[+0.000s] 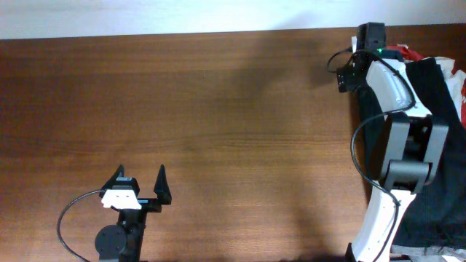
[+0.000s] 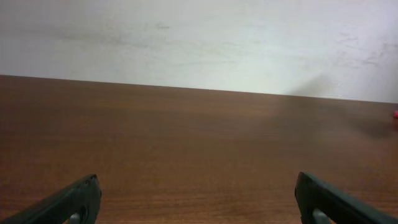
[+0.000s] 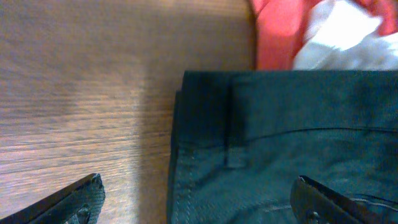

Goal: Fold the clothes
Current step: 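Reach the right gripper to the black pants on the stack and grasp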

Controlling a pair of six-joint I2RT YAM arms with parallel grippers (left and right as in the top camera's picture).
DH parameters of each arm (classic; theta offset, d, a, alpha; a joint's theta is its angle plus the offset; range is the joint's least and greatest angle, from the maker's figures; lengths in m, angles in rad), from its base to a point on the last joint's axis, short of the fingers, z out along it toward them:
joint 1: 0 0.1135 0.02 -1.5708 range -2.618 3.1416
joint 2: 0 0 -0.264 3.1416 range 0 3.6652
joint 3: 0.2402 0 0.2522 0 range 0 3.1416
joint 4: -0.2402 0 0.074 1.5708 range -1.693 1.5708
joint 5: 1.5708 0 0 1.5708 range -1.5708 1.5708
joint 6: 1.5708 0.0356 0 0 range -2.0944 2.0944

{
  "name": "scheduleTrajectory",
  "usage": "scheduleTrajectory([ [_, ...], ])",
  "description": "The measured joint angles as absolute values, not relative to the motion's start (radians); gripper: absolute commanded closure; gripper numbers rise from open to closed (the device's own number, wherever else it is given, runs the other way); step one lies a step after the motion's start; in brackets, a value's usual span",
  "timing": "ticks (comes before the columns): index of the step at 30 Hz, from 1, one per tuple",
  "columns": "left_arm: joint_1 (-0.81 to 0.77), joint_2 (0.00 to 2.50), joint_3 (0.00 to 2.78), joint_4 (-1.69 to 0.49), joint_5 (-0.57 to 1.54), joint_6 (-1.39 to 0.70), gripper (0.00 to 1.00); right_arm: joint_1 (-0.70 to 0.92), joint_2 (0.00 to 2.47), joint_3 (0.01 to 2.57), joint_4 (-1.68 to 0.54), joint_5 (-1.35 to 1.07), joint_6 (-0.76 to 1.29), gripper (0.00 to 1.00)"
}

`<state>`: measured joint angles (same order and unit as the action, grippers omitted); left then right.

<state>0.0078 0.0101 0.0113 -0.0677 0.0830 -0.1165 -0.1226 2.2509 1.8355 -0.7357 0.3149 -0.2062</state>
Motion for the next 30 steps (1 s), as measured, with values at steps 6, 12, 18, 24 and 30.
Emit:
scheduleTrajectory([
  [6, 0.008, 0.01, 0.011, -0.068, 0.083, -0.117, 0.01, -0.123, 2.303, 1.835, -0.736, 0.336, -0.208, 0.35],
  [12, 0.008, 0.01, 0.011, -0.068, 0.083, -0.117, 0.01, -0.123, 2.304, 1.835, -0.721, 0.403, -0.213, 0.27],
  [18, 0.008, 0.01, 0.011, -0.068, 0.083, -0.117, 0.01, -0.123, 2.328, 1.835, -0.732, 0.412, -0.216, 0.89],
  [24, 0.008, 0.01, 0.011, -0.068, 0.083, -0.117, 0.01, -0.118, 2.328, 1.882, -0.793, 0.455, -0.207, 0.96],
  [30, 0.008, 0.01, 0.011, -0.068, 0.083, -0.117, 0.01, -0.122, 2.327, 2.168, -0.999, 0.492, -0.092, 0.96],
])
